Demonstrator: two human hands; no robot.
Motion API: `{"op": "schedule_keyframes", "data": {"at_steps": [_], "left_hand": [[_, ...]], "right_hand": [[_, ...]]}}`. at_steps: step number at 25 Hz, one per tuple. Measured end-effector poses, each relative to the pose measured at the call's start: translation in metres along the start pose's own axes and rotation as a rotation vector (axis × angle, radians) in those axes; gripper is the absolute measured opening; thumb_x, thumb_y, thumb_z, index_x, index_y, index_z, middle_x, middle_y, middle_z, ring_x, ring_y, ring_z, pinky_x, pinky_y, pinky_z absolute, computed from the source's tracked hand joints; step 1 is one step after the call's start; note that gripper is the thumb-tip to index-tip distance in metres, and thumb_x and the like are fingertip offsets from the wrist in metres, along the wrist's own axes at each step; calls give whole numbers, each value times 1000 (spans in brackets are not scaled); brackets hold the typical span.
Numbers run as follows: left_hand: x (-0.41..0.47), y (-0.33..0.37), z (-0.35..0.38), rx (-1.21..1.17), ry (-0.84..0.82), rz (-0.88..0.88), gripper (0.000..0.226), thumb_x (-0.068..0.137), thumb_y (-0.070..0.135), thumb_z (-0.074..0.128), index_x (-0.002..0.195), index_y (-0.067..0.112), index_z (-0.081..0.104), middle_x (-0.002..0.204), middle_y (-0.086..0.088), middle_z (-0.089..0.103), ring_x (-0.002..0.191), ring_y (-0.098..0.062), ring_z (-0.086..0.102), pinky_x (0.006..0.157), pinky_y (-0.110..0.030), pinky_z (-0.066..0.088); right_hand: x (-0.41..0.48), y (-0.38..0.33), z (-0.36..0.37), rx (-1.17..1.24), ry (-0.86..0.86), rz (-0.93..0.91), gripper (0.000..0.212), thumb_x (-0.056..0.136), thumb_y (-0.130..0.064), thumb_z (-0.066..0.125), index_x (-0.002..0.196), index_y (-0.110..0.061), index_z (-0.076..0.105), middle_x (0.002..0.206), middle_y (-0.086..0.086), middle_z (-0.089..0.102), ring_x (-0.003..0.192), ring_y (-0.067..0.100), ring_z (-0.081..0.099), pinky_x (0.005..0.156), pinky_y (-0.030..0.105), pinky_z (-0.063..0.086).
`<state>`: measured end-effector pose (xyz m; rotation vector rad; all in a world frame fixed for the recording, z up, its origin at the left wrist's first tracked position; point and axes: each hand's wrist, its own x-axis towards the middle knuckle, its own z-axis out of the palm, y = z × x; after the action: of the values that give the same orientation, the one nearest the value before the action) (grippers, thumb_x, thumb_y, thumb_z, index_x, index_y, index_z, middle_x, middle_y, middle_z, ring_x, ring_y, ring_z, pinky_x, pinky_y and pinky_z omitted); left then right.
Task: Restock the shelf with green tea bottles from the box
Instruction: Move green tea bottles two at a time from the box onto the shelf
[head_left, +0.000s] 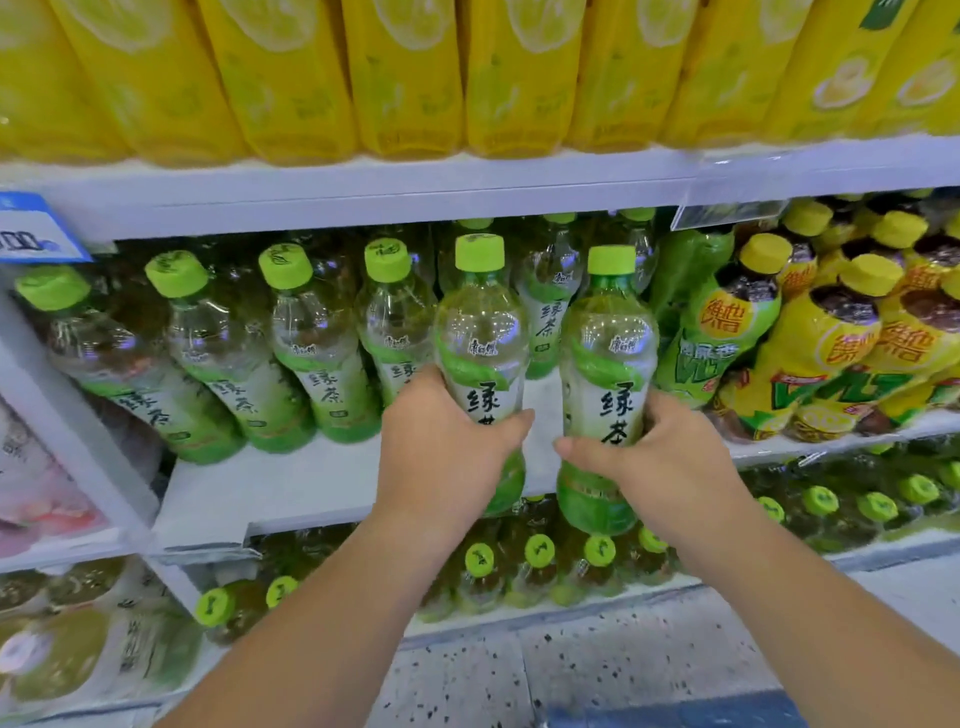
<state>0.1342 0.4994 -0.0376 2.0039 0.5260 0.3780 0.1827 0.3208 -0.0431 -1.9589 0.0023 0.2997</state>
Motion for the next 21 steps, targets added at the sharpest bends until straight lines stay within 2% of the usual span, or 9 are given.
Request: {"op": "schedule_keyframes", "data": {"at_steps": [4, 6, 9, 14, 16, 18, 21], "left_hand": [[5, -10, 18, 21, 59, 86, 46, 67, 28, 93, 81, 37, 50, 80, 16, 62, 79, 16, 57, 59, -1, 39], [6, -17, 25, -3, 78, 127, 49, 68, 25, 92, 81, 41, 48, 81, 21, 62, 81, 18, 57, 63, 1, 39], [2, -29, 33, -84, 115, 174, 48, 70, 21, 91, 90, 44, 54, 89, 24, 65, 87, 17, 59, 69, 1, 40], [2, -39, 40, -132, 104, 209, 48, 74, 23, 89, 112, 32, 62, 102, 23, 67, 99, 13, 60, 78, 0, 41], [0, -42, 40, -121, 90, 186, 50, 75, 27, 88, 115, 35, 60, 104, 24, 67, 100, 11, 61, 80, -1, 43], [-5, -47, 40, -100, 65, 141, 51, 76, 30, 86, 118, 39, 57, 107, 23, 66, 103, 7, 61, 83, -5, 46], [-14, -62, 40, 7, 39, 100, 53, 78, 33, 85, 124, 31, 59, 116, 16, 58, 109, 3, 54, 92, -16, 47]], "right_hand": [[23, 8, 5, -50, 37, -80, 42, 65, -28, 95, 90, -30, 61, 73, -36, 67, 65, -16, 63, 46, 5, 43], [31, 14, 7, -69, 59, -113, 42, 66, -27, 95, 94, -30, 63, 73, -29, 70, 68, -18, 61, 49, 1, 41], [38, 23, 9, -53, 69, -174, 47, 68, -20, 93, 109, -23, 70, 89, -18, 76, 76, -13, 66, 58, 0, 44], [44, 36, 12, -70, 51, -198, 53, 69, -28, 92, 114, -26, 64, 98, -17, 74, 85, -9, 66, 64, 2, 46], [45, 39, 11, -42, 29, -192, 51, 71, -28, 92, 114, -28, 63, 98, -18, 74, 86, -11, 66, 66, 2, 46], [42, 43, 9, -27, -14, -188, 48, 74, -30, 89, 113, -35, 61, 101, -26, 71, 92, -13, 63, 70, 0, 45], [34, 57, 8, -128, -9, -163, 53, 76, -37, 86, 118, -39, 54, 112, -24, 59, 102, -5, 55, 83, 9, 40]]}}
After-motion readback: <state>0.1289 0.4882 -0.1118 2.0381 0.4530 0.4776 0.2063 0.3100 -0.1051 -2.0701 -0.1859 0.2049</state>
